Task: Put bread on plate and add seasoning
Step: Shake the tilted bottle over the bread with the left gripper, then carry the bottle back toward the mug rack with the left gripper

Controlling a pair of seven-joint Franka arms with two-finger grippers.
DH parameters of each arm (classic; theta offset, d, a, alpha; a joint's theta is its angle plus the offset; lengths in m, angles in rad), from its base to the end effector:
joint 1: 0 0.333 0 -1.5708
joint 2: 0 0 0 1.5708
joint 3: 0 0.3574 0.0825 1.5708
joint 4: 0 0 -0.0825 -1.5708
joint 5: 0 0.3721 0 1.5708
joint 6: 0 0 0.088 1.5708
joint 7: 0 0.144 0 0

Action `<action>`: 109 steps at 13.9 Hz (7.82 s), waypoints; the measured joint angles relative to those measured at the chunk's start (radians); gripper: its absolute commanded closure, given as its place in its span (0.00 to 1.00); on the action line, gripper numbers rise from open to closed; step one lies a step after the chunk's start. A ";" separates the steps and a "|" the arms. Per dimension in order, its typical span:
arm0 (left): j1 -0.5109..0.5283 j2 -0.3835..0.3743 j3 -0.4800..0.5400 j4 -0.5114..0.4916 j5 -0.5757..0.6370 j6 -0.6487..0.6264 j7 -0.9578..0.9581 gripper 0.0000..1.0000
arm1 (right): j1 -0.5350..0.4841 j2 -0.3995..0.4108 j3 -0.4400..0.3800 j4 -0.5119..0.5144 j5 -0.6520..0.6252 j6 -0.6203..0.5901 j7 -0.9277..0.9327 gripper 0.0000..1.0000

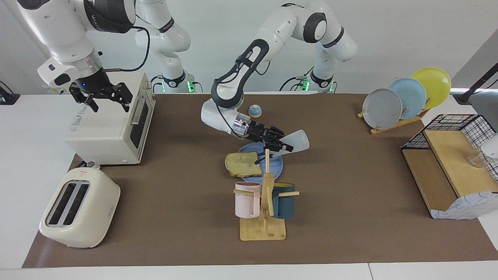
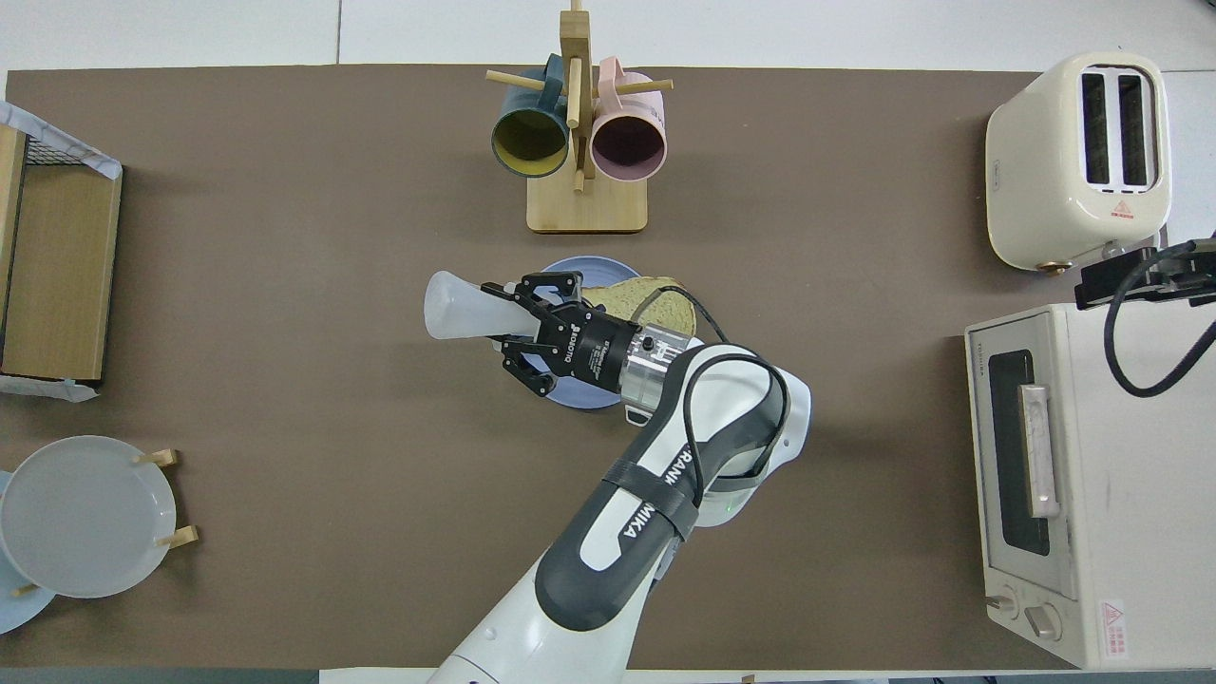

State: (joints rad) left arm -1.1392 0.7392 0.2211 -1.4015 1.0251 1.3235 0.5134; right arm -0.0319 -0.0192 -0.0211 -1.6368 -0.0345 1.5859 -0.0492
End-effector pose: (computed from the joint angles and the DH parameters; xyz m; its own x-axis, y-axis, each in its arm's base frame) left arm 0.4830 -0.4660 0.3413 0.2950 -0.3266 -0.8979 -0.8437 0.3520 -0.4052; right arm 0.5336 -0.0333 0.6103 0.9994 -0.0033 -0.0333 -0.0022 -0.9995 0.0324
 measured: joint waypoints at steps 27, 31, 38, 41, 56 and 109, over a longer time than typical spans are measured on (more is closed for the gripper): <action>0.061 0.021 0.024 -0.089 0.168 0.071 0.004 1.00 | 0.000 0.000 0.000 0.000 0.000 0.000 0.000 0.00; 0.113 0.021 0.024 -0.089 0.177 0.092 0.004 1.00 | 0.000 0.000 0.000 0.000 0.000 0.000 0.000 0.00; 0.115 -0.039 0.027 -0.068 0.017 0.101 -0.070 1.00 | 0.000 0.000 0.000 0.000 0.000 0.000 0.000 0.00; 0.138 -0.136 0.030 -0.067 -0.059 0.116 -0.084 1.00 | 0.000 0.000 0.000 0.000 0.000 0.000 0.000 0.00; 0.429 -0.437 0.033 -0.162 -0.554 0.552 -0.316 1.00 | 0.000 0.000 0.000 0.000 0.000 0.000 0.000 0.00; 0.706 -0.160 0.028 -0.556 -0.782 2.098 -0.880 0.00 | 0.000 0.000 0.000 0.000 0.000 0.000 0.000 0.00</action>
State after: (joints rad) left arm -0.4329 0.5794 0.2495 -1.9571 0.2434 3.4216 -0.3662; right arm -0.0320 -0.0192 -0.0211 -1.6371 -0.0345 1.5859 -0.0492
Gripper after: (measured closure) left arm 0.000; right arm 0.000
